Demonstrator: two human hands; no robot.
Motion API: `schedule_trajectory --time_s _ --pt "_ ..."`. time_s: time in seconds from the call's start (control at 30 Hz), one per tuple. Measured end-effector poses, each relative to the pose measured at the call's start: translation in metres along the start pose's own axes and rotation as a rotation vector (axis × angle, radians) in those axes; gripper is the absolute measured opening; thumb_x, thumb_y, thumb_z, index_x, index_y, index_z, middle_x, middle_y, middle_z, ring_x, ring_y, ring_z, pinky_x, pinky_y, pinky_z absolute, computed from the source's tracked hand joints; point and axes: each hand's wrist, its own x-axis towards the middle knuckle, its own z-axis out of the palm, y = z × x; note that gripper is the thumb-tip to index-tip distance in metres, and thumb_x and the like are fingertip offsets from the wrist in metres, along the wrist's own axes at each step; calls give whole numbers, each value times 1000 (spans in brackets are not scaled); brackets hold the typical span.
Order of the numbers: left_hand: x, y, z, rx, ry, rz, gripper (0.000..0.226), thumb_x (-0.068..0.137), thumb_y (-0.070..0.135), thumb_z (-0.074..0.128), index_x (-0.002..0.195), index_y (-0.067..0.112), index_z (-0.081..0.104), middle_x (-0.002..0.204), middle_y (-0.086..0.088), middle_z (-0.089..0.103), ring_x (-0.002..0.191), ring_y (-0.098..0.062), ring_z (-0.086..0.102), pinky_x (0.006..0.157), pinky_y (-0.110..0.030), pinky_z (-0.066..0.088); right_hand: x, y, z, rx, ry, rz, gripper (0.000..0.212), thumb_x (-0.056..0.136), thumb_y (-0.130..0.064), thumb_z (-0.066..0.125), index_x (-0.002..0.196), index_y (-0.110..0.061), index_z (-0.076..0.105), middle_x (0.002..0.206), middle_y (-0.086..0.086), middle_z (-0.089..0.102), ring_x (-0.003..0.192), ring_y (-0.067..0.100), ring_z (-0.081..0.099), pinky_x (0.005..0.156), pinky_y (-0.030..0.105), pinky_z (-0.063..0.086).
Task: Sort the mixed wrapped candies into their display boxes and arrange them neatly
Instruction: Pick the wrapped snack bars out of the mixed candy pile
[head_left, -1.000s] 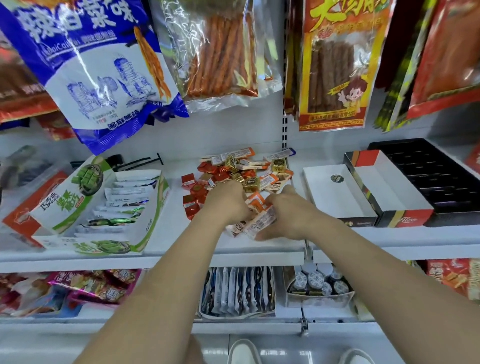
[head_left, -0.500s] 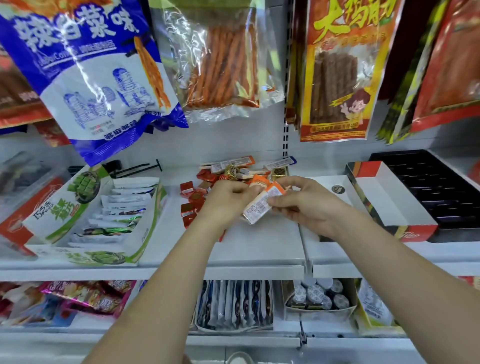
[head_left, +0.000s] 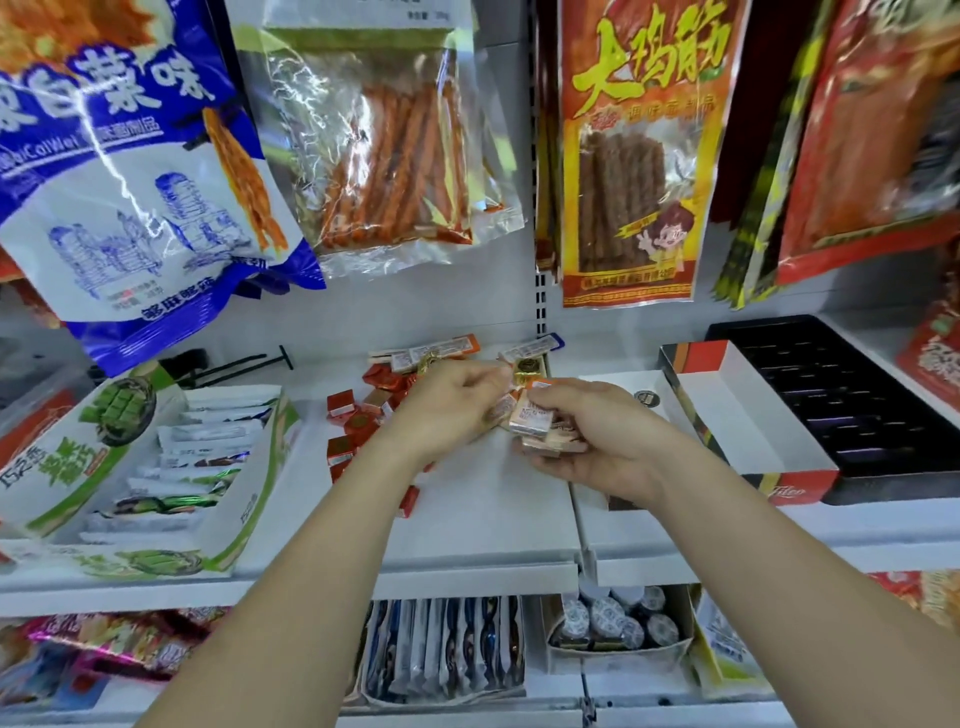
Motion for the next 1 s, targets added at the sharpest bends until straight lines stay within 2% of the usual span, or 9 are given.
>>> schedule_trajectory --time_s 0.1,0.2,0.33,0.4,0.5,0.67,0.8,0.9,1.0 --pt "30 -16 7 566 273 31 34 94 30 50 125 23 62 127 -2 60 118 -24 49 92 -34 45 8 3 1 -146 76 -70 12 91 -2 55 96 -12 58 85 13 71 76 28 69 67 36 58" --pt "46 -23 21 758 234 -41 38 89 33 52 126 26 56 133 -3 54 124 -29 43 94 -41 43 18 11 5 -304 144 -168 22 88 1 54 99 -19 55 93 9 68 80 23 66 71 34 55" --pt "59 -31 26 725 242 -91 26 85 32 60 110 24 65 114 -9 62 111 -32 51 81 -39 48 28 17 12 -215 186 -138 32 90 -6 56 117 -20 48 105 13 66 91 29 67 73 41 58" --pt "66 -35 25 704 247 -78 20 81 28 64 100 22 67 103 -9 65 101 -32 56 73 -36 47 31 18 13 -198 206 -135 28 90 -7 56 115 -18 53 100 12 67 88 28 66 81 45 55" --pt "70 -36 24 677 277 -58 11 81 28 64 89 21 66 90 -6 67 87 -28 60 63 -30 41 28 15 12 -118 195 -85 28 92 -7 53 115 -22 53 101 13 66 83 27 63 80 43 54" --pt "67 -33 13 600 323 -28 23 89 37 61 90 16 69 85 -9 68 85 -30 64 64 -32 44 25 9 5 221 124 -42 47 93 0 48 129 -28 43 110 21 64 104 42 64 86 54 53" --pt "50 -33 3 514 417 -37 20 91 29 58 99 18 72 88 -7 72 84 -28 64 67 -29 40 25 12 4 403 80 14 39 92 0 45 125 -19 52 110 25 64 98 41 65 75 48 57" --pt "32 -24 7 283 449 -17 16 88 28 63 94 18 74 77 -1 72 74 -21 64 66 -31 51 28 11 8 405 52 45 26 90 -15 53 113 -6 60 108 23 65 85 35 65 76 44 57" --pt "20 -9 12 161 447 30 13 83 30 68 90 21 73 72 4 71 70 -15 66 65 -33 54 31 8 11 348 66 5 36 90 -38 59 110 -8 66 105 15 71 90 32 70 77 47 57"
